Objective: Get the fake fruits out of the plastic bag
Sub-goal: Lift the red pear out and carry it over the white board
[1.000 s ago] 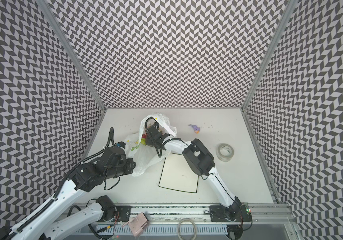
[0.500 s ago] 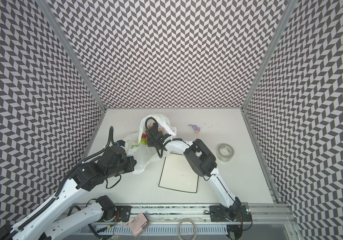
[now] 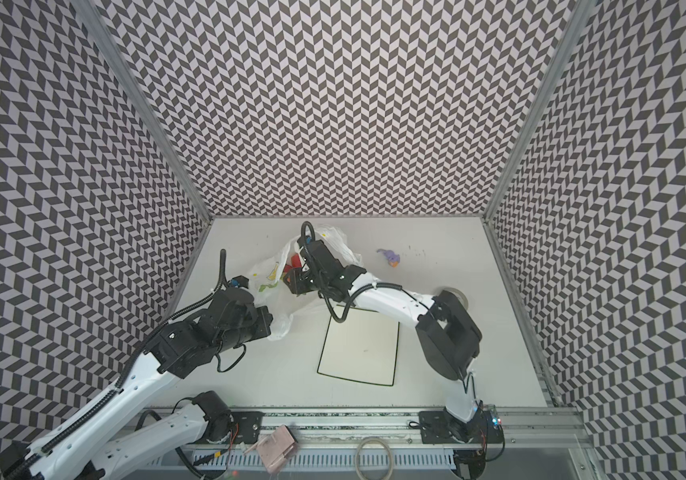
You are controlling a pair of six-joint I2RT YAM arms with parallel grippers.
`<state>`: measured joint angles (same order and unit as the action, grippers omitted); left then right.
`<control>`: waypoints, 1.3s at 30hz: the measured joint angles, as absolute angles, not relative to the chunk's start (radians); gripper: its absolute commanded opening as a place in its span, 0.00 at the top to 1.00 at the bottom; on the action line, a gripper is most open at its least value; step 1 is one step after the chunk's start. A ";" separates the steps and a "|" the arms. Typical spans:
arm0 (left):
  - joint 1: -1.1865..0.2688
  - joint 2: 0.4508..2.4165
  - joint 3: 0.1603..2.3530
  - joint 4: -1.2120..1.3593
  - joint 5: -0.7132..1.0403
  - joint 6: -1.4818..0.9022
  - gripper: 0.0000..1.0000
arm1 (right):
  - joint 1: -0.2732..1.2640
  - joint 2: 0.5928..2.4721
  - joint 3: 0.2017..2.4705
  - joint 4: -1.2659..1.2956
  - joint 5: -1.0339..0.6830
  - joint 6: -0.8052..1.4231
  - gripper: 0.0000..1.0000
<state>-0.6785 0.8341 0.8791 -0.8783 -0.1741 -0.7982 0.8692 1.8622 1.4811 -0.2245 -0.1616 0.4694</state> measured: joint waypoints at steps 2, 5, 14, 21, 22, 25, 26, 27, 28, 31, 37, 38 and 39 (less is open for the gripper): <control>-0.678 0.836 0.879 -0.875 -0.179 -0.798 1.00 | 0.871 1.798 1.417 -0.236 -0.192 0.435 0.64; -0.678 0.839 0.879 -0.873 -0.185 -0.798 1.00 | 0.874 1.685 1.304 -0.248 -0.229 0.382 0.64; -0.678 0.838 0.881 -0.867 -0.190 -0.786 1.00 | 0.908 1.288 0.870 -0.168 -0.249 0.295 0.66; -0.678 0.838 0.881 -0.867 -0.190 -0.776 1.00 | 0.918 1.222 0.584 0.005 -0.112 0.363 0.65; -0.678 0.838 0.881 -0.867 -0.190 -0.776 1.00 | 0.918 1.229 0.572 0.019 -0.091 0.374 0.65; -0.678 0.838 0.881 -0.867 -0.190 -0.775 1.00 | 0.916 1.280 0.565 0.097 -0.016 0.410 0.65; -0.678 0.838 0.881 -0.867 -0.189 -0.775 1.00 | 0.913 1.303 0.568 0.127 0.002 0.418 0.65; -0.678 0.837 0.881 -0.867 -0.189 -0.775 1.00 | 0.913 1.325 0.572 0.148 0.014 0.426 0.65; -0.678 0.836 0.881 -0.867 -0.189 -0.775 1.00 | 0.911 1.355 0.579 0.171 0.030 0.434 0.65; -0.678 0.836 0.881 -0.867 -0.189 -0.775 1.00 | 0.906 1.436 0.596 0.225 0.057 0.455 0.65; -0.678 0.833 0.881 -0.868 -0.186 -0.775 1.00 | 0.891 1.560 0.607 0.297 0.082 0.484 0.64; -0.678 0.831 0.881 -0.868 -0.185 -0.775 1.00 | 0.888 1.580 0.614 0.301 0.084 0.489 0.62; -0.678 0.828 0.881 -0.868 -0.185 -0.775 1.00 | 0.887 1.597 0.622 0.303 0.085 0.492 0.60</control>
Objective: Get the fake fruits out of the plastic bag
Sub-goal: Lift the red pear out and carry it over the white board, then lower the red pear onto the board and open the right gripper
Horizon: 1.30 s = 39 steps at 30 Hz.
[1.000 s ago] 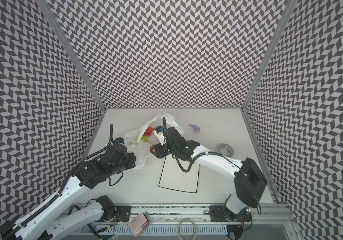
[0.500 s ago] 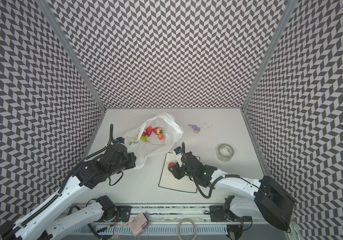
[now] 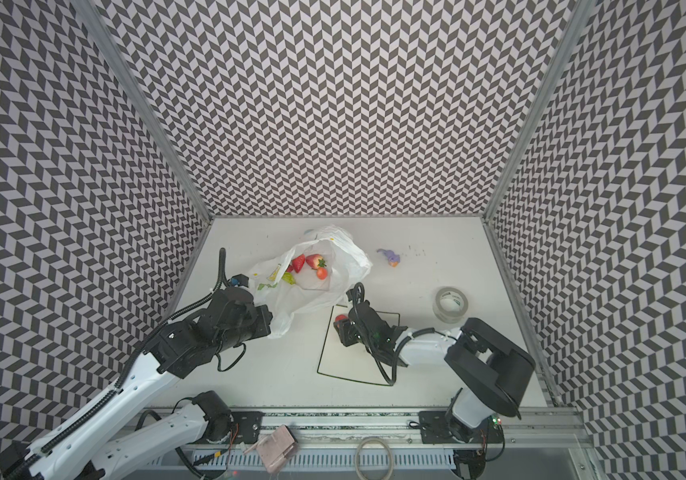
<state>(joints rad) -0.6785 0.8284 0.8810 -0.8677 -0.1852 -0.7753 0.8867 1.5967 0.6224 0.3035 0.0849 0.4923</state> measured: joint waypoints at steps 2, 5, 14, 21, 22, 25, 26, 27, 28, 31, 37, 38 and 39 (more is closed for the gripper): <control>-0.678 0.823 0.881 -0.868 -0.185 -0.775 1.00 | 0.885 1.625 0.637 0.316 0.088 0.500 0.51; -0.678 0.820 0.881 -0.868 -0.185 -0.775 1.00 | 0.884 1.636 0.646 0.323 0.098 0.508 0.37; -0.678 0.816 0.881 -0.868 -0.178 -0.772 1.00 | 0.883 1.575 0.646 0.290 0.119 0.505 0.26; -0.678 0.816 0.881 -0.868 -0.178 -0.759 1.00 | 0.894 1.262 0.574 0.193 0.120 0.487 0.29; -0.678 0.816 0.881 -0.868 -0.178 -0.757 1.00 | 0.902 1.196 0.550 0.181 0.123 0.482 0.31; -0.678 0.816 0.881 -0.867 -0.178 -0.753 1.00 | 0.941 1.052 0.509 0.141 0.139 0.459 0.35; -0.678 0.816 0.881 -0.867 -0.178 -0.753 1.00 | 0.952 1.030 0.509 0.132 0.143 0.447 0.36; -0.678 0.816 0.881 -0.867 -0.178 -0.752 1.00 | 0.965 1.015 0.516 0.123 0.146 0.427 0.38; -0.678 0.816 0.881 -0.867 -0.178 -0.752 1.00 | 0.974 1.014 0.532 0.113 0.149 0.406 0.39; -0.678 0.818 0.881 -0.866 -0.176 -0.752 1.00 | 0.987 1.068 0.614 0.094 0.145 0.334 0.43; -0.678 0.821 0.881 -0.864 -0.167 -0.751 1.00 | 0.988 1.298 0.876 0.054 0.136 0.276 0.53; -0.678 0.821 0.881 -0.864 -0.165 -0.751 1.00 | 0.988 1.341 0.921 0.041 0.140 0.284 0.54; -0.678 0.820 0.881 -0.864 -0.163 -0.751 1.00 | 0.988 1.390 0.970 0.026 0.144 0.292 0.55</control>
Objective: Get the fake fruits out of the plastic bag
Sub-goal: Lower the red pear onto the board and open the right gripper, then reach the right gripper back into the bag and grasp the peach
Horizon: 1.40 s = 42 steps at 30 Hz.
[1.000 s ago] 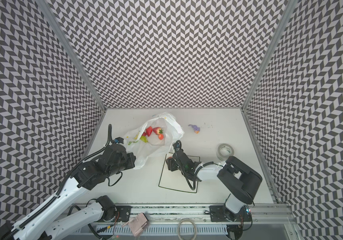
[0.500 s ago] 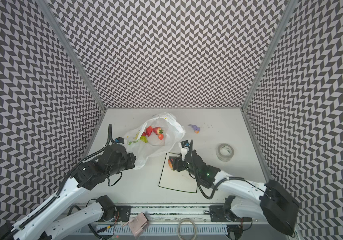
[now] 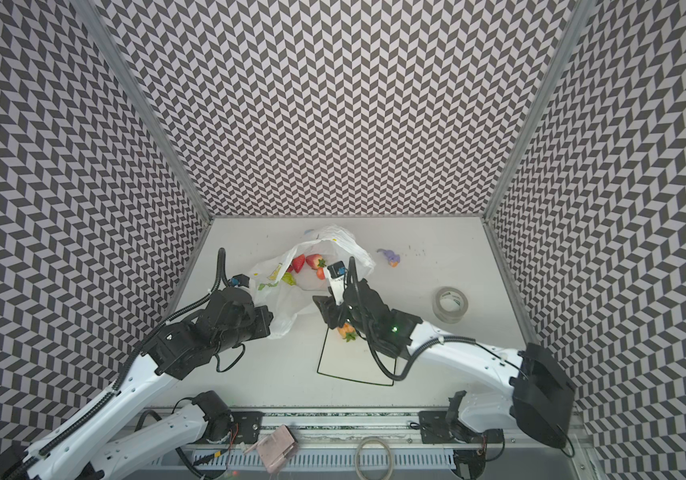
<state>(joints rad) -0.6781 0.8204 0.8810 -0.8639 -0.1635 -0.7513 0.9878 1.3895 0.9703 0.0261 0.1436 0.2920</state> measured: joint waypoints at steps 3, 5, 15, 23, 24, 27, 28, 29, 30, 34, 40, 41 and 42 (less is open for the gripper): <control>-0.678 0.820 0.881 -0.864 -0.162 -0.751 1.00 | 0.985 1.519 1.078 -0.007 0.157 0.325 0.59; -0.678 0.820 0.881 -0.864 -0.162 -0.751 1.00 | 0.978 1.595 1.127 -0.025 0.165 0.352 0.62; -0.678 0.820 0.881 -0.865 -0.162 -0.753 1.00 | 0.920 1.888 1.302 -0.098 0.157 0.427 0.58; -0.678 0.797 0.881 -0.900 -0.159 -0.745 1.00 | 0.846 2.054 1.480 -0.168 0.221 0.525 0.50; -0.678 0.794 0.881 -0.906 -0.159 -0.742 1.00 | 0.839 2.072 1.497 -0.176 0.223 0.537 0.50; -0.678 0.791 0.881 -0.917 -0.139 -0.734 1.00 | 0.821 2.103 1.512 -0.190 0.229 0.562 0.50; -0.678 0.791 0.881 -0.919 -0.130 -0.732 1.00 | 0.817 2.110 1.515 -0.194 0.232 0.569 0.50; -0.678 0.791 0.881 -0.921 -0.119 -0.730 1.00 | 0.813 2.119 1.518 -0.197 0.234 0.575 0.49; -0.678 0.791 0.880 -0.924 -0.107 -0.727 1.00 | 0.809 2.129 1.523 -0.202 0.235 0.579 0.49; -0.678 0.791 0.871 -0.940 -0.070 -0.715 1.00 | 0.801 2.172 1.563 -0.209 0.234 0.594 0.47; -0.678 0.793 0.866 -0.956 -0.039 -0.696 1.00 | 0.795 2.214 1.621 -0.197 0.228 0.599 0.46; -0.678 0.794 0.866 -0.957 -0.035 -0.692 1.00 | 0.795 2.219 1.630 -0.197 0.230 0.599 0.46; -0.678 0.796 0.866 -0.959 -0.031 -0.690 1.00 | 0.795 2.226 1.642 -0.197 0.234 0.599 0.47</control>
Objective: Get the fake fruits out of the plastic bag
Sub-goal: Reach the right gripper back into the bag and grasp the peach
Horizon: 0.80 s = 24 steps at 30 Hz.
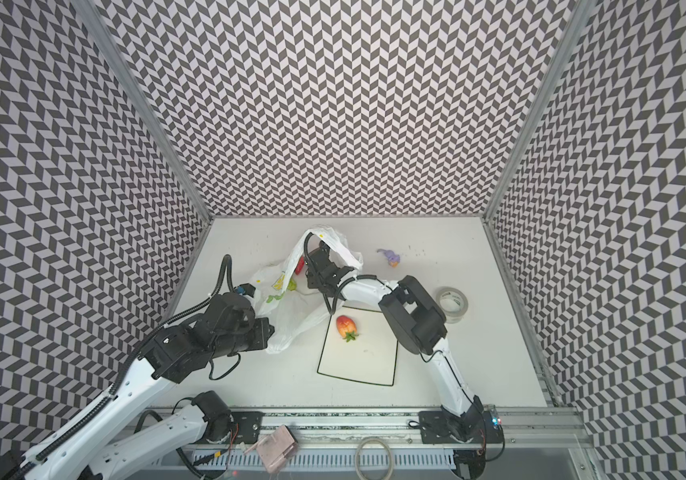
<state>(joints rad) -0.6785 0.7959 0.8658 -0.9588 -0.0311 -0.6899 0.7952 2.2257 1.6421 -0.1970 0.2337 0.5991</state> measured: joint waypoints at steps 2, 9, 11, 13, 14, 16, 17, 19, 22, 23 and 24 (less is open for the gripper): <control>-0.678 0.799 0.866 -0.960 -0.029 -0.685 1.00 | 0.795 2.241 1.665 -0.199 0.244 0.600 0.48; -0.678 0.799 0.866 -0.962 -0.028 -0.673 1.00 | 0.795 2.294 1.685 -0.213 0.274 0.612 0.50; -0.678 0.799 0.866 -0.963 -0.027 -0.674 1.00 | 0.795 2.312 1.690 -0.217 0.275 0.615 0.50; -0.678 0.799 0.866 -0.963 -0.027 -0.674 1.00 | 0.795 2.322 1.702 -0.214 0.280 0.616 0.51; -0.678 0.798 0.866 -0.963 -0.027 -0.674 1.00 | 0.795 2.327 1.712 -0.216 0.282 0.617 0.51; -0.678 0.798 0.866 -0.963 -0.027 -0.674 1.00 | 0.795 2.340 1.731 -0.216 0.284 0.619 0.53; -0.678 0.798 0.866 -0.963 -0.027 -0.674 1.00 | 0.795 2.346 1.739 -0.216 0.286 0.619 0.53; -0.678 0.798 0.866 -0.963 -0.027 -0.674 1.00 | 0.795 2.354 1.750 -0.216 0.290 0.618 0.55; -0.678 0.794 0.866 -0.963 -0.028 -0.675 1.00 | 0.793 2.363 1.765 -0.218 0.295 0.612 0.60; -0.678 0.791 0.865 -0.963 -0.028 -0.678 1.00 | 0.793 2.366 1.769 -0.218 0.295 0.610 0.62; -0.678 0.787 0.865 -0.963 -0.028 -0.679 1.00 | 0.793 2.367 1.773 -0.220 0.294 0.607 0.64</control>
<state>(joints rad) -0.6781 0.7868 0.8650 -0.9630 -0.0280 -0.6788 0.7933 2.3669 1.7725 -0.2203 0.2943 0.6071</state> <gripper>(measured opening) 0.047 0.390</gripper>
